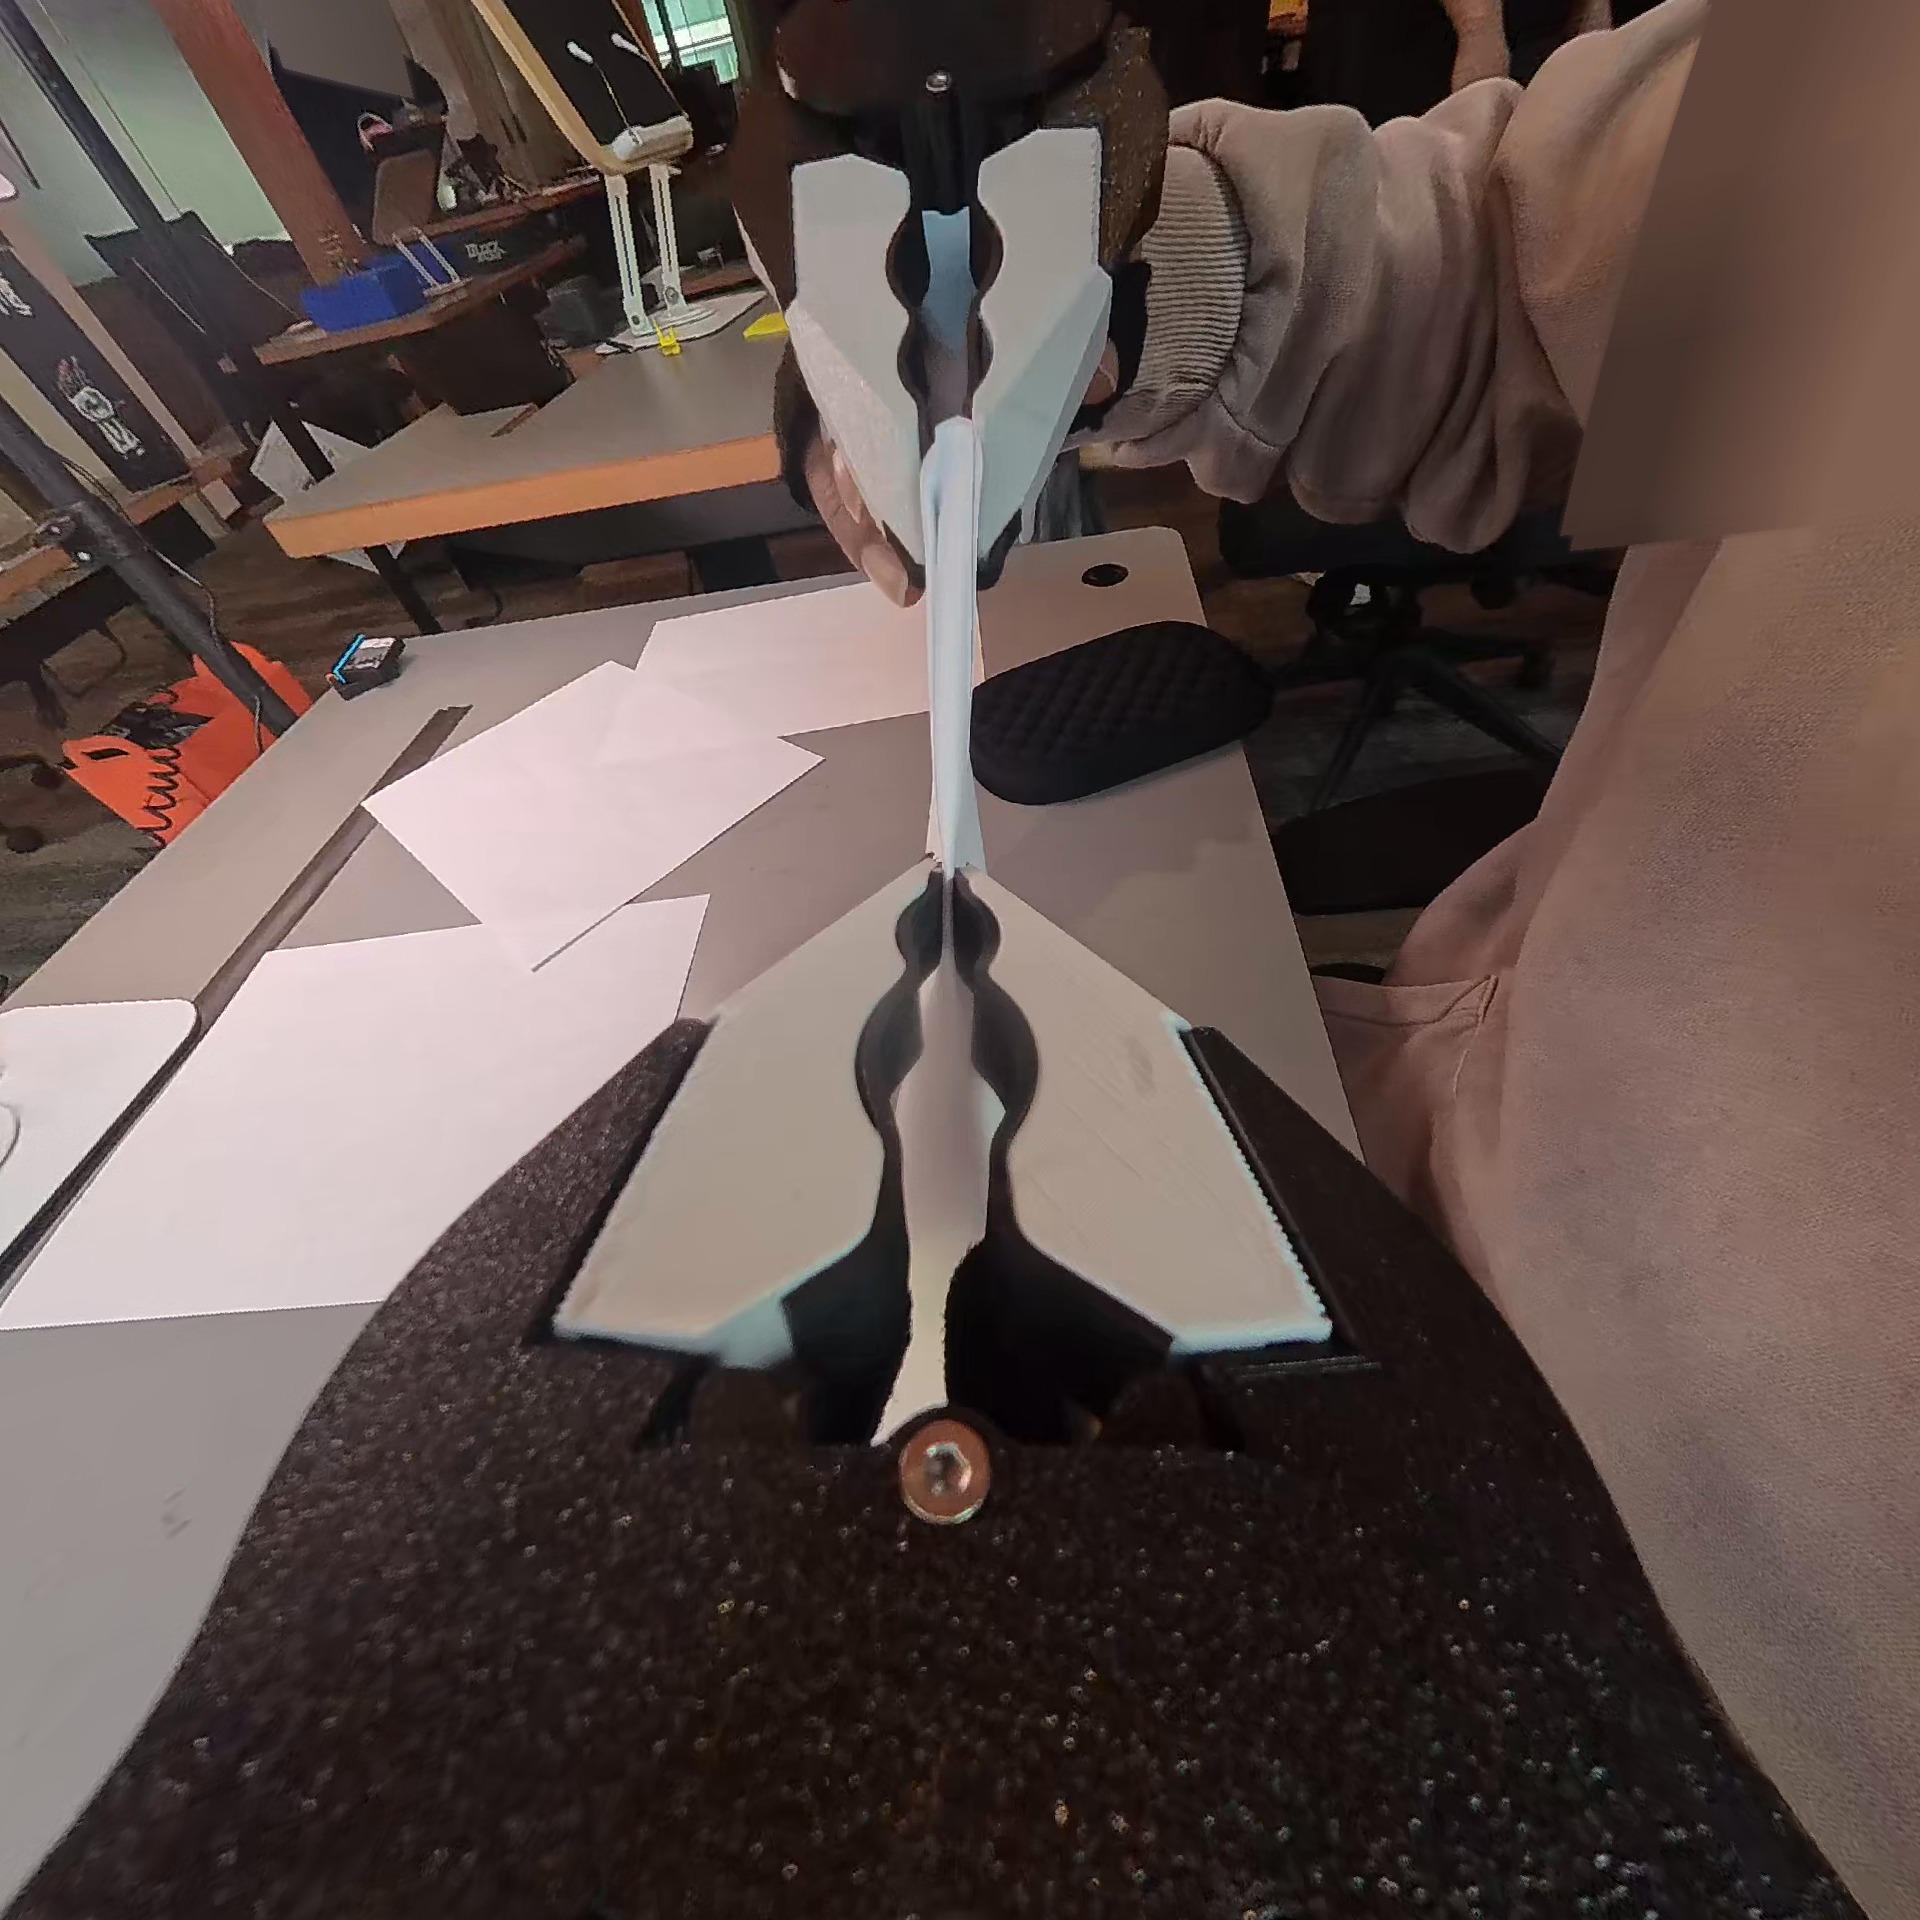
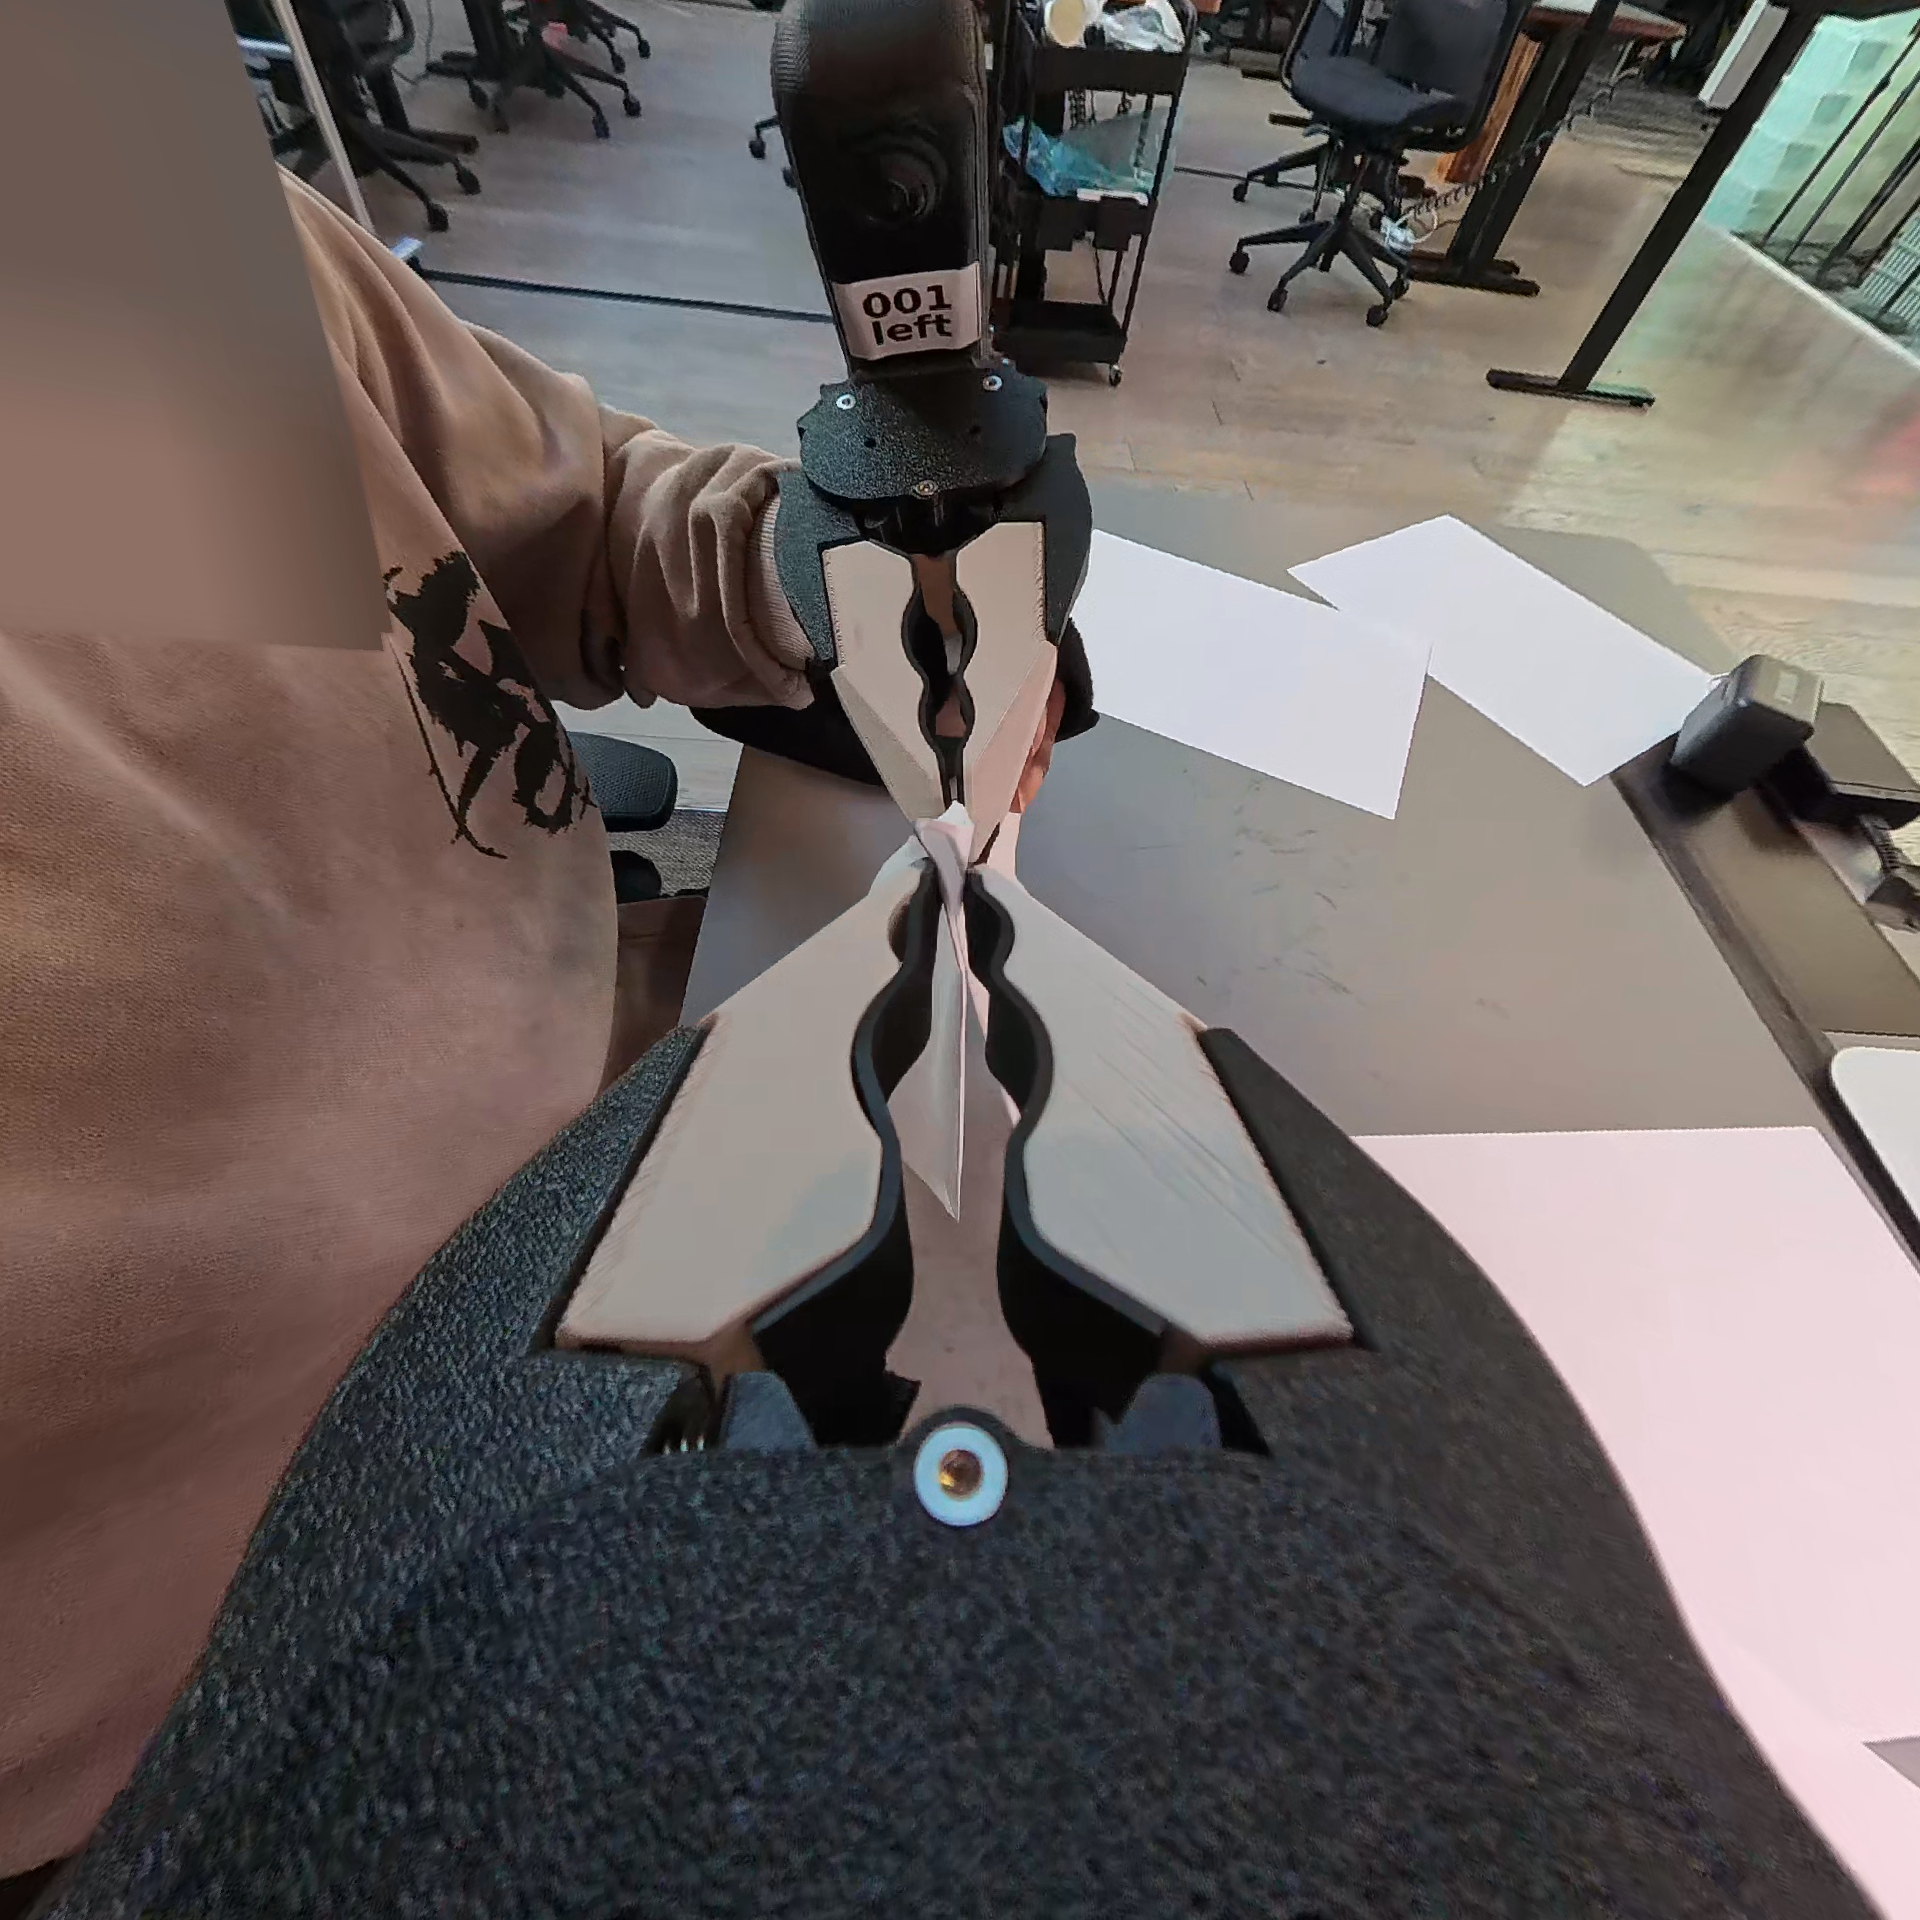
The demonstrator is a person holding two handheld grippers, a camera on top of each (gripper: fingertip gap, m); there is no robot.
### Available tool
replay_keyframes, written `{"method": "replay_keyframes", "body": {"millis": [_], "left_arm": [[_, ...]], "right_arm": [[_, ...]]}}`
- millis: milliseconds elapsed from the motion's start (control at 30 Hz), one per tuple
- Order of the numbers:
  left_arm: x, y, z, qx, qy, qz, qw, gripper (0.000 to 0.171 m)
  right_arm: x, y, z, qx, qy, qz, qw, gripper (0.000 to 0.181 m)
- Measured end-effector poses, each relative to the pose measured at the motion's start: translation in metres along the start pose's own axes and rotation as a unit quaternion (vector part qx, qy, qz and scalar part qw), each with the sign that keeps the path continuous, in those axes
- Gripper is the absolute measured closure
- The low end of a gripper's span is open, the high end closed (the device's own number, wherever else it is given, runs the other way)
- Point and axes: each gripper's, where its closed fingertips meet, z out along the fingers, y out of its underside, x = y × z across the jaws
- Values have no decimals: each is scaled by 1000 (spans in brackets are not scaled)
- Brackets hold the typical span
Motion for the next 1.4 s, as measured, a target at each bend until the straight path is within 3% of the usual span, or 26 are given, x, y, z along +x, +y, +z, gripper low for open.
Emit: {"method": "replay_keyframes", "body": {"millis": [300,500,700,900,1033,1167,1233,1300,1400], "left_arm": [[-13,6,-3,-16,-74,64,995,171],[-11,8,1,-40,-87,100,990,171],[-5,9,5,-45,-79,108,990,171],[5,-1,8,-11,-47,83,995,171],[16,-7,11,-1,-6,61,998,171],[12,-5,11,-7,-1,48,999,171],[7,-2,8,-10,-5,40,999,171],[4,1,5,-13,-6,35,999,171],[7,2,4,-19,6,36,999,171]], "right_arm": [[4,17,-3,-14,44,18,999,168],[-6,7,6,14,42,-9,999,168],[-3,0,8,62,61,5,996,181],[-8,-12,1,131,27,46,990,181],[-19,-12,-5,115,-3,12,993,181],[-10,-7,-10,75,27,5,997,181],[-4,-9,-17,77,57,-6,995,172],[2,-6,-21,63,82,-14,995,151],[-4,-3,-16,53,62,-21,996,143]]}}
